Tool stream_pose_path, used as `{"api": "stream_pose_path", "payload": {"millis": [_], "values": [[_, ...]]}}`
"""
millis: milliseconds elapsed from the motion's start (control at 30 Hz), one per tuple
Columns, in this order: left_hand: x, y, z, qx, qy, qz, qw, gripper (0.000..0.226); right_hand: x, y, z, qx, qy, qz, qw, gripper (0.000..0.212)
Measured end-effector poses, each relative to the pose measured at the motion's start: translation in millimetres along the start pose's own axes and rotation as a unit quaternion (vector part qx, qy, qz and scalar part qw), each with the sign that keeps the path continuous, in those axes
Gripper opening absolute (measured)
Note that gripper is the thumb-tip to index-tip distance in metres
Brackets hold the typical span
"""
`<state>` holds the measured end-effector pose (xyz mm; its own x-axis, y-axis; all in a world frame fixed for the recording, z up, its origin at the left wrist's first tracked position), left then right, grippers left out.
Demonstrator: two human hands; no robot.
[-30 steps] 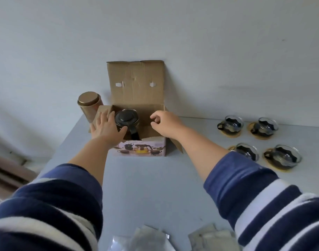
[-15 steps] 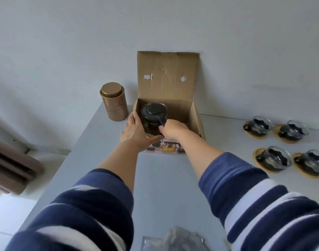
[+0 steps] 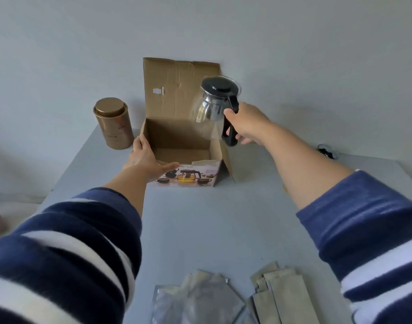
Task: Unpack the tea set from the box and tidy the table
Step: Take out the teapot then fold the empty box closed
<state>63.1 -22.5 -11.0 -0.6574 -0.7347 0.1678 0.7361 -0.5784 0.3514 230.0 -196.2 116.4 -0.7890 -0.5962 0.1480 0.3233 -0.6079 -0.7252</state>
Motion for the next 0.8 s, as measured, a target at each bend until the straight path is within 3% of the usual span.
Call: {"api": "stream_pose_path", "payload": {"millis": [200, 433, 800], "values": [[-2, 0, 0, -0.002, 0.009, 0.008, 1.0, 0.129, -14, 76, 36, 0.006, 0.102, -0.079, 0.992, 0.04], [-9, -4, -2, -0.009, 0.026, 0.009, 1.0, 0.131, -38, 182, 13, -0.026, 0.108, -0.184, 0.977, 0.051], [-9, -4, -5, -0.008, 0.053, 0.006, 0.999, 0.125, -52, 206, -10, -0.034, 0.104, -0.211, 0.971, 0.049]]}}
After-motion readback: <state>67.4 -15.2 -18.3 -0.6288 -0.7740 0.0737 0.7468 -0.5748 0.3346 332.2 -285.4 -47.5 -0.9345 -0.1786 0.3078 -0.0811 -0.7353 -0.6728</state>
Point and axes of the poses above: each hand's wrist, its own x-axis away from the middle knuckle, its own z-axis out of the back of the hand, y = z × x, the point moved 8 cm from there along -x, towards the middle knuckle, and after that the axes turned 8 degrees about -x, right-handed, at the moved point
